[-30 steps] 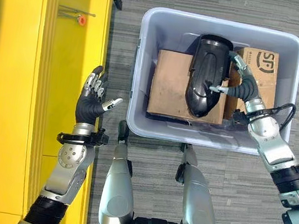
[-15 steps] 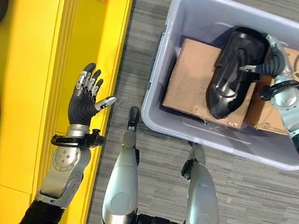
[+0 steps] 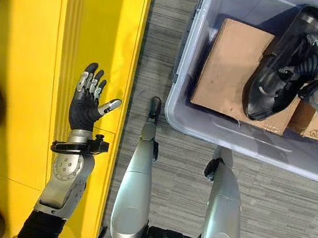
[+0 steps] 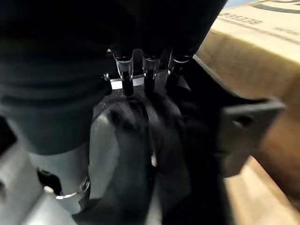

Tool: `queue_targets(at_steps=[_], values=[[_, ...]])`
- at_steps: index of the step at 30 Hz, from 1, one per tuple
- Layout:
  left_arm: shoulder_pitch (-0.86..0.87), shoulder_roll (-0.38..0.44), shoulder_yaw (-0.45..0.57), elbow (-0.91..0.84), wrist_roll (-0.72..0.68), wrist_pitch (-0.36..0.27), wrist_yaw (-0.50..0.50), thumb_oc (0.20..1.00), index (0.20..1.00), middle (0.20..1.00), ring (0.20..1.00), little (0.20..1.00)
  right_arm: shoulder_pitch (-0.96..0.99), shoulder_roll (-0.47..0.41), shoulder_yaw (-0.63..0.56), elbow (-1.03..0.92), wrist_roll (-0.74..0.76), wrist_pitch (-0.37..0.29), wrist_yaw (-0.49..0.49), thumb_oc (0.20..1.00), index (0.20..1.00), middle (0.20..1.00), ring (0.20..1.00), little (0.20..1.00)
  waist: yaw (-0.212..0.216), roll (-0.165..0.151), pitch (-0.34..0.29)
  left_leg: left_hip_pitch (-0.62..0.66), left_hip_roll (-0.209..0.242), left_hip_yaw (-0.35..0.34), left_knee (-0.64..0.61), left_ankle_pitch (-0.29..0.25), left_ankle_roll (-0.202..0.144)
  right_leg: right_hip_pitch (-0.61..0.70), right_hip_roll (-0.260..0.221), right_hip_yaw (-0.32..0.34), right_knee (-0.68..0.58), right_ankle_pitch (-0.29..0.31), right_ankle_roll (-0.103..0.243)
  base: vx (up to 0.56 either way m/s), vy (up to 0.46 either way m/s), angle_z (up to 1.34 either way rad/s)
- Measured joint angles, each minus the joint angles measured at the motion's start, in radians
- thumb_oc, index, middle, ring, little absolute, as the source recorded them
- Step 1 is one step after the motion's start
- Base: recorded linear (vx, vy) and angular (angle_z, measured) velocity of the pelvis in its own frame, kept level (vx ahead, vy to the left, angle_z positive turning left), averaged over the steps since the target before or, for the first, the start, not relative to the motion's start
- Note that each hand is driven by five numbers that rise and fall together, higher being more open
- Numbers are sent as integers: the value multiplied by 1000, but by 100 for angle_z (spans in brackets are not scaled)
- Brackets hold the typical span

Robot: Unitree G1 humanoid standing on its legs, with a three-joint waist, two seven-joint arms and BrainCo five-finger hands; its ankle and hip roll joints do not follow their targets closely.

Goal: Move parts from the plastic box to the shelf.

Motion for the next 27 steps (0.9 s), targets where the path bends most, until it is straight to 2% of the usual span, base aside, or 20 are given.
queue_targets(at_steps=[6, 7, 8, 9, 11, 16, 18, 22, 23, 27], values=[[-9, -1, -8, 0, 0, -1, 14, 1000, 1000, 1000, 1000, 1000, -37, 0, 60, 30, -79, 8, 2, 1000, 1000, 1000, 1000, 1000, 4, 2, -1, -7, -6, -5, 10, 1, 3, -5, -5, 3, 5, 3, 1, 10, 14, 1], [-21, -8, -11, 0, 0, -1, 18, 1000, 1000, 1000, 1000, 1000, -55, 38, 39, 109, -87, 8, 0, 1000, 1000, 1000, 1000, 1000, 6, 3, -2, -6, -8, -6, 16, 1, 4, -2, -7, 2, 12, 3, 1, 10, 36, 5], [-26, -12, -12, 4, 0, -2, 20, 1000, 1000, 1000, 1000, 1000, -53, 73, -35, 161, -71, 2, -9, 1000, 1000, 1000, 1000, 1000, 6, 5, -3, -4, -9, -7, 17, 1, 4, 1, -8, 0, 12, 3, 1, 12, 61, 8], [-42, -30, -26, 24, -2, -2, 42, 1000, 1000, 1000, 1000, 1000, -84, 170, -246, 260, 24, 5, -51, 1000, 1000, 1000, 1000, 1000, 4, 11, -6, 0, -11, -8, 18, 1, 4, 9, -10, -4, 11, 3, 1, 9, 41, 8], [-56, -41, -53, 31, 1, 1, 64, 1000, 1000, 1000, 1000, 1000, -94, 225, -372, 278, 193, 16, -111, 1000, 1000, 1000, 1000, 1000, 10, 16, -9, -1, -17, -7, 18, -1, 8, 11, -12, -4, 9, 2, 1, -33, 47, 5], [-85, -44, -79, 48, 3, 31, 99, 1000, 1000, 1000, 1000, 1000, -143, 273, -488, 303, 523, -10, -153, 1000, 1000, 1000, 1000, 1000, 16, 20, -17, -10, -22, -8, 35, -3, 14, 14, -18, -5, 2, 9, 0, -24, 26, 1], [-86, -41, -87, 47, 6, 45, 104, 1000, 1000, 1000, 1000, 1000, -142, 296, -550, 286, 701, -50, -172, 1000, 1000, 1000, 1000, 1000, 17, 21, -22, -9, -25, -11, 39, -4, 14, 20, -21, -12, 0, 9, 0, 8, 19, 4], [-92, -37, -92, 47, 20, 60, 107, 1000, 1000, 1000, 1000, 1000, -128, 344, -638, 280, 911, -116, -182, 1000, 1000, 1000, 1000, 1000, 17, 27, -27, 1, -27, -23, 52, -9, 17, 49, -24, -21, -5, 9, 1, -2, 25, 7], [-96, -32, -100, 47, 20, 61, 109, 1000, 1000, 1000, 1000, 1000, -126, 367, -667, 274, 1004, -147, -186, 1000, 1000, 1000, 1000, 1000, 18, 29, -28, 7, -30, -27, 53, -9, 17, 57, -26, -24, -5, 9, 0, -1, 19, 7], [-107, -30, -133, 47, 20, 65, 121, 1000, 1000, 1000, 1000, 1000, -103, 430, -719, 259, 1179, -201, -183, 1000, 1000, 1000, 1000, 1000, 28, 47, -43, 8, -36, -34, 56, -11, 18, 67, -32, -28, -7, 6, -2, 3, 26, 6]])
